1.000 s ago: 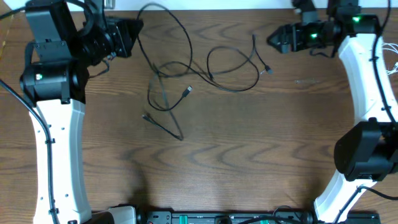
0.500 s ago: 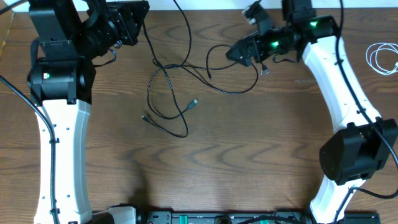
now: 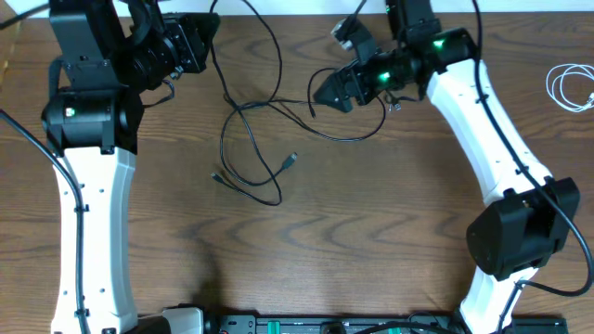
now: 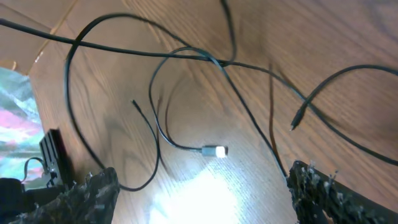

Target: Untangle cables

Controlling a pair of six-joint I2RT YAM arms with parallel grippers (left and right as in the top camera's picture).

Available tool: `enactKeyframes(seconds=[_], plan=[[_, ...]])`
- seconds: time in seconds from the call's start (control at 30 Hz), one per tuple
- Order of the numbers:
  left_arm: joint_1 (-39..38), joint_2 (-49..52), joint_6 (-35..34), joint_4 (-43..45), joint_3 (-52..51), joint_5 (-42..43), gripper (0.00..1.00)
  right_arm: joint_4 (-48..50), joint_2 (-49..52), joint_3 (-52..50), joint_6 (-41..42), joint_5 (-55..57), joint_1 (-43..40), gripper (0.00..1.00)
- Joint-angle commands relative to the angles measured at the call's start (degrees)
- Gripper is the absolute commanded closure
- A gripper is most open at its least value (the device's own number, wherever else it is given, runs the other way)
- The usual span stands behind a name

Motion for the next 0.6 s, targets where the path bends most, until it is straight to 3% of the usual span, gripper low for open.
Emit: enactKeyframes(seconds=[0.0, 0.43, 0.57], plan=[[0.0, 1.1, -1.3, -0.3, 1.2, -2.0, 0.92, -0.1, 0.5, -0.1, 2.0, 3.5, 2.2, 0.16], [0.0, 1.4, -13.5, -0.4, 1.2, -12.7, 0.93, 7.6, 0.5, -3.5, 2.0, 1.9, 10.5, 0.16], [0.0, 1.4, -14.3, -0.4, 1.2, -13.8, 0.92, 11.0, 0.5, -6.3, 2.0, -0.6, 13.7, 0.17]])
